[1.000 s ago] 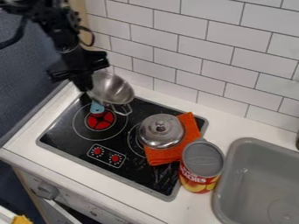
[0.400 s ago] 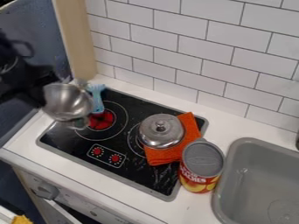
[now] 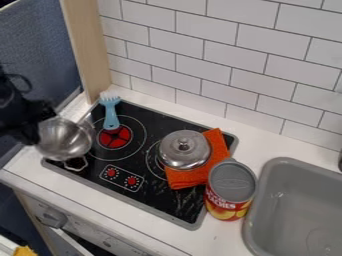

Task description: Move the silver pot in the bottom left corner of the stove

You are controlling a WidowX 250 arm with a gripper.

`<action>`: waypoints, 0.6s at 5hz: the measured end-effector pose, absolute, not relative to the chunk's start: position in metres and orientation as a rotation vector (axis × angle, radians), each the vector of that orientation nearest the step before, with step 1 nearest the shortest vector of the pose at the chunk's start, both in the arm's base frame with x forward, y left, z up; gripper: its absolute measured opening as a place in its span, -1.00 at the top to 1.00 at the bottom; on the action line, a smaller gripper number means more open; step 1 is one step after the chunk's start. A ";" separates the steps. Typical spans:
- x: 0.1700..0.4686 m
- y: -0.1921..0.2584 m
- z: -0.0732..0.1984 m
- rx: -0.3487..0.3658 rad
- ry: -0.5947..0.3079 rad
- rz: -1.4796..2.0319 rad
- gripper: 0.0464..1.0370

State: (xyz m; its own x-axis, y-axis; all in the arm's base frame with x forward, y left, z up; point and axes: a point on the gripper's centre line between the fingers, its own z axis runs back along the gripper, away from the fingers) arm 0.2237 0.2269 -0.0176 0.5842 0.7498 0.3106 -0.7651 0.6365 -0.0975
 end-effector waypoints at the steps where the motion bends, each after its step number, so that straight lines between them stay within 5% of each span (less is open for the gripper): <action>1: 0.222 0.226 -0.029 0.042 -0.313 0.875 0.97; 2: 0.223 0.227 -0.030 0.047 -0.320 0.882 0.93; 3: 0.221 0.223 -0.036 0.031 -0.294 0.878 0.58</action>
